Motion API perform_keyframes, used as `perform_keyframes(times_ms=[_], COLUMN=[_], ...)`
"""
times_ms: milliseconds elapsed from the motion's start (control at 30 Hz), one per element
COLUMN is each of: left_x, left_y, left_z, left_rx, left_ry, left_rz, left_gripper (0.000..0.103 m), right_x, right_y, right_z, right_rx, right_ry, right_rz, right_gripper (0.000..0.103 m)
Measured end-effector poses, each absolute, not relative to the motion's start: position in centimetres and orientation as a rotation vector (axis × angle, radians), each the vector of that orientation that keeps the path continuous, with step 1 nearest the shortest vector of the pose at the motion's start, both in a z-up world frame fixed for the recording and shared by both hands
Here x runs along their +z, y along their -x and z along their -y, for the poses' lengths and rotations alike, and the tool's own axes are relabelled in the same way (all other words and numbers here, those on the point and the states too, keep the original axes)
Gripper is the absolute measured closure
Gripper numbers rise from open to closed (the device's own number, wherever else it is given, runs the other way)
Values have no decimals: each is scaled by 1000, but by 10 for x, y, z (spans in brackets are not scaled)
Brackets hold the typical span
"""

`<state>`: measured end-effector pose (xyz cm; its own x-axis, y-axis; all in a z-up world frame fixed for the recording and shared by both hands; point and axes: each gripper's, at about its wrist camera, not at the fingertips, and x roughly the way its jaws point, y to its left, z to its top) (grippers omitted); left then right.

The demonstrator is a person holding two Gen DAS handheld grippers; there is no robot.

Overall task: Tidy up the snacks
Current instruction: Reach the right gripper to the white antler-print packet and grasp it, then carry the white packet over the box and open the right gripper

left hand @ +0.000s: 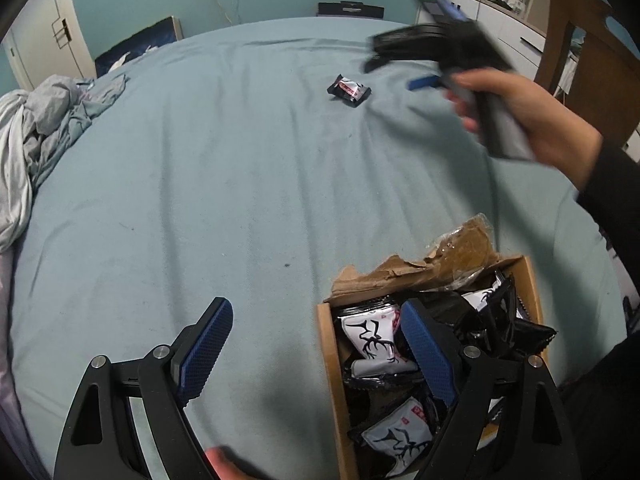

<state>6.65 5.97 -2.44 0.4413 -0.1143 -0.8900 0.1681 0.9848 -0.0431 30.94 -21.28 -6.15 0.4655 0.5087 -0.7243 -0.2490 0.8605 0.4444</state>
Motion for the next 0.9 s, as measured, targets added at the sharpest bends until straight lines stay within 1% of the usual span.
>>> perform_keyframes(times_ms=[133, 233, 267, 300, 367, 400, 533, 733, 900], left_x=[-26, -28, -28, -29, -30, -30, -27, -12, 3], left_y=[-69, -71, -72, -72, -73, -74, -75, -64, -39], left_z=[-61, -62, -63, -64, -68, -69, -76, -84, -75], left_rx=[-176, -168, -162, -158, -145, -139, -110, -60, -64], left_ry=[-48, -48, -43, -40, -30, -27, -5, -9, -64], left_rz=[-1104, -1103, -1102, -1102, -1102, -1103, -1089, -1018, -938], left_gripper=[16, 16, 16, 16, 16, 16, 16, 16, 16], right_x=[-71, -86, -94, -94, -88, -85, -64, -17, 3], right_y=[-345, -353, -353, -353, -346, -343, -303, -178, -84], right_z=[152, 120, 113, 112, 122, 129, 172, 234, 266], right_rx=[492, 515, 503, 499, 543, 561, 622, 728, 789], right_ry=[-2, 177, 222, 227, 136, 86, 5, -30, -48], right_rz=[-1018, -1049, -1069, -1055, -1036, -1037, -1004, -929, -886], right_gripper=[24, 25, 29, 40, 62, 66, 66, 65, 65])
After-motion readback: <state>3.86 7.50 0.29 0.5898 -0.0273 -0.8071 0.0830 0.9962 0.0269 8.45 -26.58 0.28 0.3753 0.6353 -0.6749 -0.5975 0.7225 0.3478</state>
